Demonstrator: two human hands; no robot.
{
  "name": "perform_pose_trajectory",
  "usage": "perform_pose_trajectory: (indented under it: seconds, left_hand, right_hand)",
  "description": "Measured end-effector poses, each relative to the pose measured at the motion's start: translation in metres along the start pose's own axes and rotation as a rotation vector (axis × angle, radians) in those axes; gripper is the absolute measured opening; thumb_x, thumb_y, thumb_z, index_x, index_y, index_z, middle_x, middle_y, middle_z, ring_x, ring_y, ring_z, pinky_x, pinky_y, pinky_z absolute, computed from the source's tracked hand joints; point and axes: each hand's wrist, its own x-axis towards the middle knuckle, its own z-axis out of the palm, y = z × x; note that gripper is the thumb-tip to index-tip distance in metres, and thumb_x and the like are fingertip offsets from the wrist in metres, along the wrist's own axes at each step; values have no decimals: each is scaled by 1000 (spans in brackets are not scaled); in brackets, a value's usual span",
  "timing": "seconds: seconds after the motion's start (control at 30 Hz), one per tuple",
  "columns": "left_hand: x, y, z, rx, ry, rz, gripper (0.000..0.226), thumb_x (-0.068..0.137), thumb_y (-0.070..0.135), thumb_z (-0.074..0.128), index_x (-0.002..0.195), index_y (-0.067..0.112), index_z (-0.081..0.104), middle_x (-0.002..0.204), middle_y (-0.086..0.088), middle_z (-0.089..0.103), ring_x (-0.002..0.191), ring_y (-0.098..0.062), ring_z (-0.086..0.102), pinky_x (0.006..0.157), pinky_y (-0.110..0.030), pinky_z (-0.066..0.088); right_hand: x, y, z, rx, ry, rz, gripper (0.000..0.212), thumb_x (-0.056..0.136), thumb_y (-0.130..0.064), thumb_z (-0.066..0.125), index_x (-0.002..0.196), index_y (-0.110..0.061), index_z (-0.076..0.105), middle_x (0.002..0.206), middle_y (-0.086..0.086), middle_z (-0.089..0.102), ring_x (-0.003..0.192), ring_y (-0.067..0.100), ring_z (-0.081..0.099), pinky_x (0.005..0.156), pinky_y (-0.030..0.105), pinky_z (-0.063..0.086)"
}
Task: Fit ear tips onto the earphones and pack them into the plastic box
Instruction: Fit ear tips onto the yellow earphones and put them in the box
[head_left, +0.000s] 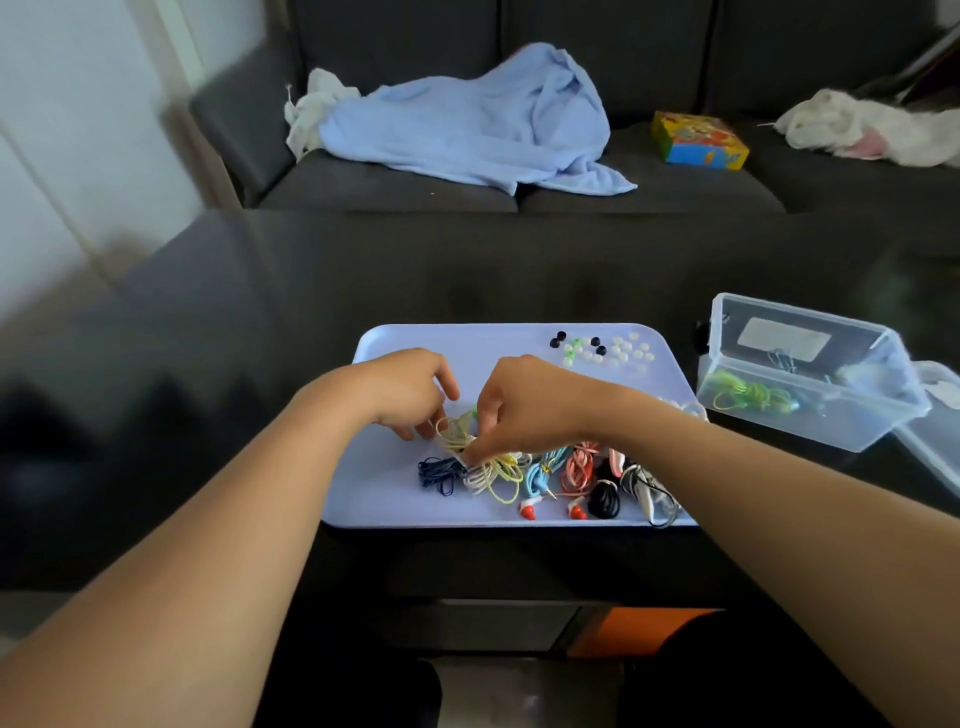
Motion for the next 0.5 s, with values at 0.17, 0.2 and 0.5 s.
perform_pose_trajectory:
  seconds: [0.17, 0.2, 0.5]
  left_hand:
    - [6, -2, -8, 98, 459, 58, 44, 101, 38, 34, 83, 12, 65, 78, -8, 72, 74, -31, 69, 75, -40, 59]
    - [5, 0, -9, 82, 572, 58, 55, 100, 47, 30, 76, 13, 65, 75, -8, 72, 73, -33, 69, 78, -42, 58]
    - [-23, 52, 7, -916, 78, 67, 66, 85, 71, 56, 93, 8, 72, 92, -8, 77, 85, -26, 75, 77, -40, 61]
  right_hand:
    - [-4, 10, -20, 394, 22, 123, 33, 85, -29, 73, 79, 3, 70, 67, 7, 57, 60, 14, 48, 60, 28, 41]
    - [-6, 14, -25, 537, 32, 147, 29, 87, -27, 71, 78, 1, 70, 68, 6, 57, 61, 14, 49, 62, 28, 41]
    - [-17, 32, -43, 833, 375, -25, 13, 89, -16, 72, 81, -6, 75, 72, 5, 65, 64, 10, 55, 62, 26, 44]
